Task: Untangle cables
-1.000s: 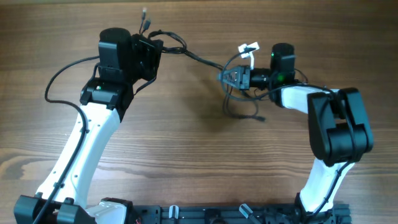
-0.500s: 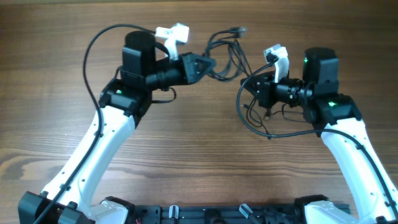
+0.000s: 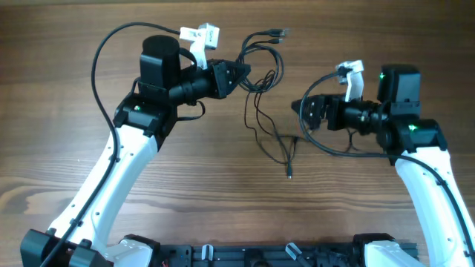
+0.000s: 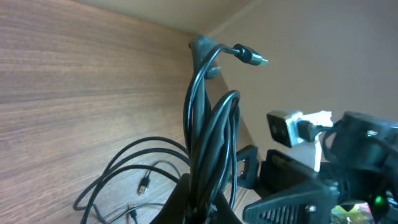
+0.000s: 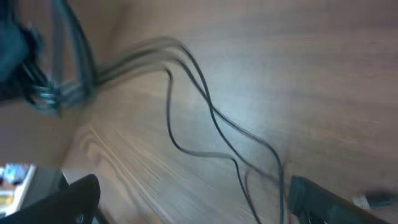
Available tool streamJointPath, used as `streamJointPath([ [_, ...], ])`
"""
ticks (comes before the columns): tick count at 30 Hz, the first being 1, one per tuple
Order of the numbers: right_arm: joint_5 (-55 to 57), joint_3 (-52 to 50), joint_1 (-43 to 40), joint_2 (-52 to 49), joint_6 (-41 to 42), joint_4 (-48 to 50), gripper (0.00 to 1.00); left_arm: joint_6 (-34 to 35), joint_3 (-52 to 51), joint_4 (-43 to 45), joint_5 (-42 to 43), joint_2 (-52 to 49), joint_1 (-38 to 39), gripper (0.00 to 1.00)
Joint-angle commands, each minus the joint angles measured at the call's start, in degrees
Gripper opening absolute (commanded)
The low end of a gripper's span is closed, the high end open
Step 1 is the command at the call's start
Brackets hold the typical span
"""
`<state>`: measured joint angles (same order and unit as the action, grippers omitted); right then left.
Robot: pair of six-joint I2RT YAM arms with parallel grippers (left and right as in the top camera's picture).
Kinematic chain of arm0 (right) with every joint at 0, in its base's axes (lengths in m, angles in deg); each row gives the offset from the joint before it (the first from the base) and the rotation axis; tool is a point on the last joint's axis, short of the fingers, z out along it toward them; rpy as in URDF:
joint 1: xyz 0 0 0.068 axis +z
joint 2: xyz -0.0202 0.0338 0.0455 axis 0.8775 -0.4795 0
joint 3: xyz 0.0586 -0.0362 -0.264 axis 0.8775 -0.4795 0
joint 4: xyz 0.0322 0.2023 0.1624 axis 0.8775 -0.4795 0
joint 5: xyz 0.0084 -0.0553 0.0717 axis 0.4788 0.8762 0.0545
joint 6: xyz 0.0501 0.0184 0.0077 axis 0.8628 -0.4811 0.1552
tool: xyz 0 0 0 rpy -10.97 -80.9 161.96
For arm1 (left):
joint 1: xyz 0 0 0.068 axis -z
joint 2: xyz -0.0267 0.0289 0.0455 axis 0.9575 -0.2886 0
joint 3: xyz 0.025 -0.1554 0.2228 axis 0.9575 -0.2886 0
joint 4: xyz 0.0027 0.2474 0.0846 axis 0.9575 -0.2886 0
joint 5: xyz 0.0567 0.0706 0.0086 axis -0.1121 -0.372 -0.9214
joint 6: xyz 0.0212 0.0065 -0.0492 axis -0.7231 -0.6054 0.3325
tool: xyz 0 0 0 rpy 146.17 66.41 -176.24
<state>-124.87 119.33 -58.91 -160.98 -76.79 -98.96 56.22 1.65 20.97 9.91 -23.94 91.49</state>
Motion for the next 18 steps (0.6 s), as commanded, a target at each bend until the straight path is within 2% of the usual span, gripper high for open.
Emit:
streamJointPath([
  [1, -1.2, 0.1, 2.3, -0.7, 4.9, 9.1, 0.84, -4.7, 0.6, -2.3, -0.6, 0.7, 3.2, 0.04],
  [5, -1.2, 0.1, 5.6, -1.3, 4.7, 16.8, 0.70, -5.0, 0.6, -2.8, -0.6, 0.7, 6.6, 0.04],
  [6, -1.2, 0.1, 6.0, -1.6, 4.7, 17.3, 0.62, -5.0, 0.6, -2.8, -0.6, 0.7, 6.8, 0.04],
  [8, -1.0, 0.1, 6.2, -2.5, 4.7, 16.9, 0.38, -5.0, 0.6, -2.8, -0.6, 0.7, 6.9, 0.04],
  [9, -1.0, 0.1, 6.2, -3.0, 4.7, 16.9, 0.22, -5.0, 0.6, -2.8, -0.6, 0.7, 7.0, 0.04],
  [10, -0.9, 0.1, 6.2, -3.6, 4.7, 16.9, 0.04, -5.0, 0.6, -2.8, -0.7, 0.7, 7.0, 0.11],
  [11, 0.2, 0.1, 6.2, -3.8, 4.7, 16.9, 0.04, -5.0, 0.6, -2.9, -0.7, 0.7, 7.0, 0.43],
  [12, 2.2, 0.1, 6.1, -3.8, 4.7, 16.8, 0.04, -5.0, 0.6, -3.1, -0.7, 0.7, 7.0, 0.88],
  [13, 4.3, 0.1, 5.9, -3.8, 4.8, 16.9, 0.04, -5.0, 0.6, -3.3, -0.7, 0.7, 7.0, 1.00],
  [15, 8.5, 0.1, 5.9, -3.8, 4.7, 16.7, 0.04, -0.3, 0.6, -4.2, -5.7, 0.7, 7.0, 1.00],
  [17, 13.6, 0.1, 5.9, -3.8, 4.7, 16.4, 0.04, 17.9, 0.6, -5.9, -15.9, 0.7, 7.0, 1.00],
  [18, 16.5, 0.1, 5.9, -3.8, 4.7, 16.0, 0.04, 27.4, 0.6, -5.9, -15.7, 0.7, 7.0, 1.00],
])
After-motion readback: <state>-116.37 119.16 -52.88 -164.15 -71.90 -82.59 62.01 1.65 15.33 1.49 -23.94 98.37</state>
